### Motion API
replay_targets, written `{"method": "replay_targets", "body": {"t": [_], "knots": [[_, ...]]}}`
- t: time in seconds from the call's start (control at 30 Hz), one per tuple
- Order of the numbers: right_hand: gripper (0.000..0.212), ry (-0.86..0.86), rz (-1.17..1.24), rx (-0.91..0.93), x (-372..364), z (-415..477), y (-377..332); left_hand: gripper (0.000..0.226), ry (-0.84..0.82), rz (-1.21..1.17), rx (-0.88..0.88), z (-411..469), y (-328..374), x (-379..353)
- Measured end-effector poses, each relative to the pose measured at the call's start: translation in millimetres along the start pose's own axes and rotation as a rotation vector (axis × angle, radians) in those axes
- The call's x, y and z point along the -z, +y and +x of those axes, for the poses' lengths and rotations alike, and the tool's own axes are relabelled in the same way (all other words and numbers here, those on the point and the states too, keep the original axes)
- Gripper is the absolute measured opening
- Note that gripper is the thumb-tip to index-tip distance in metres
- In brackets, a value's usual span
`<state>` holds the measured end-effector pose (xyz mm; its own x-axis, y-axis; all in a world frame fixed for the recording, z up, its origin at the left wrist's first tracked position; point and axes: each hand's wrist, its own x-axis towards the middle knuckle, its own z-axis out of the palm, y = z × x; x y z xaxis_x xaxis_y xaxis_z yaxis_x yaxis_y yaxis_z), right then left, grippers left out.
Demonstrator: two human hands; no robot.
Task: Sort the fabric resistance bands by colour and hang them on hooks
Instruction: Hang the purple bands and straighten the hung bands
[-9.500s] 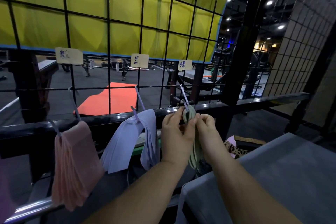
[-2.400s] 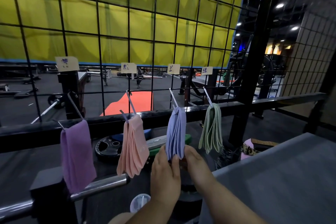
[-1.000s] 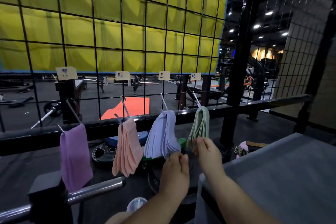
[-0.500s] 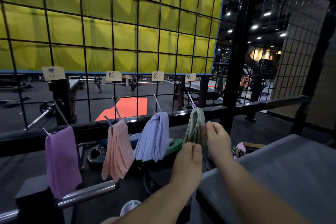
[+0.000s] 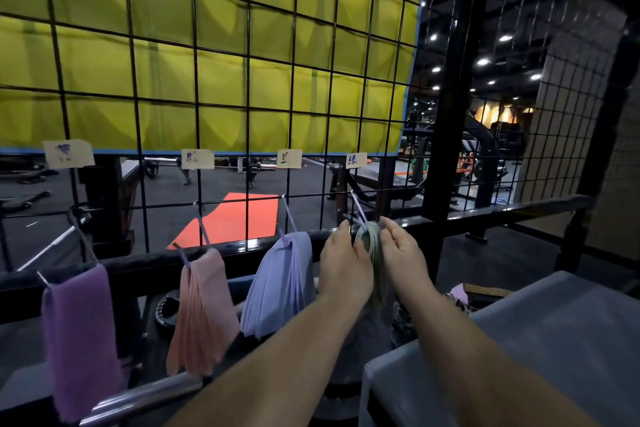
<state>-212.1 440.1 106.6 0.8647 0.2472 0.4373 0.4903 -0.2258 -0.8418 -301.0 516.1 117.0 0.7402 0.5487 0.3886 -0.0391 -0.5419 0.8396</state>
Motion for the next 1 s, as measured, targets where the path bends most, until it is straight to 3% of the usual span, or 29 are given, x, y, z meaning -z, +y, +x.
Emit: {"method": "replay_targets", "body": {"t": [0.17, 0.6, 0.87, 1.0], "knots": [[0.038, -0.043, 0.099, -0.048, -9, 3, 0, 0.042, -0.059, 0.041, -0.008, 12, -3, -10], [0.018, -0.049, 0.282, -0.127, -25, -6, 2, 0.037, 0.004, -0.089, -0.034, 5, -6, -1], [0.019, -0.072, 0.271, -0.150, -25, -6, 0, 0.043, -0.005, -0.087, 0.000, 2, -3, 4], [0.035, -0.045, 0.224, -0.142, -23, -8, -1, 0.041, -0.010, -0.122, -0.006, 0, -1, 8]]}}
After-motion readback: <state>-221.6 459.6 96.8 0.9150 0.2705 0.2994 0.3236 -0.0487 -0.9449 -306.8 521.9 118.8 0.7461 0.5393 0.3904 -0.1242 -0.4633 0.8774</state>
